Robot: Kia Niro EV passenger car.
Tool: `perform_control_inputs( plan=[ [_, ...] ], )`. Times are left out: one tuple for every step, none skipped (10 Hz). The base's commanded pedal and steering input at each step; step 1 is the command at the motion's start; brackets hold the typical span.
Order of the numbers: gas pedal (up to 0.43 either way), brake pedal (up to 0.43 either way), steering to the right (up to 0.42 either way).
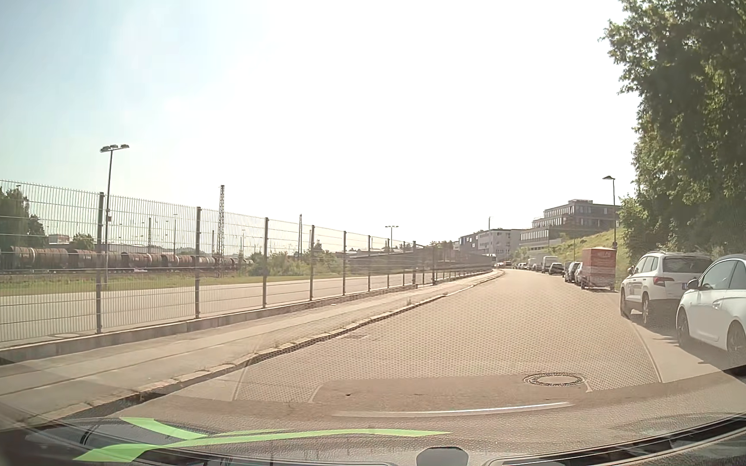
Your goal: Follow the waypoints while adhering to traffic rules and regulations
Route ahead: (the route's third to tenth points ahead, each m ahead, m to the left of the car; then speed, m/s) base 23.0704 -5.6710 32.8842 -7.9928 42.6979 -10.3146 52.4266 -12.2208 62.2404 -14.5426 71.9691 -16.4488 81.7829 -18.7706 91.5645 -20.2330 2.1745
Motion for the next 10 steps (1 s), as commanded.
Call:
perform_control_inputs(
  plan=[
    [0.067, 0.000, 0.296],
    [0.079, 0.000, 0.284],
    [0.079, 0.000, 0.274],
    [0.087, 0.000, 0.255],
    [0.087, 0.000, 0.227],
    [0.087, 0.000, 0.208],
    [0.098, 0.000, 0.187],
    [0.098, 0.000, 0.171],
    [0.098, 0.000, 0.151],
    [0.110, 0.000, 0.133]
  ],
)
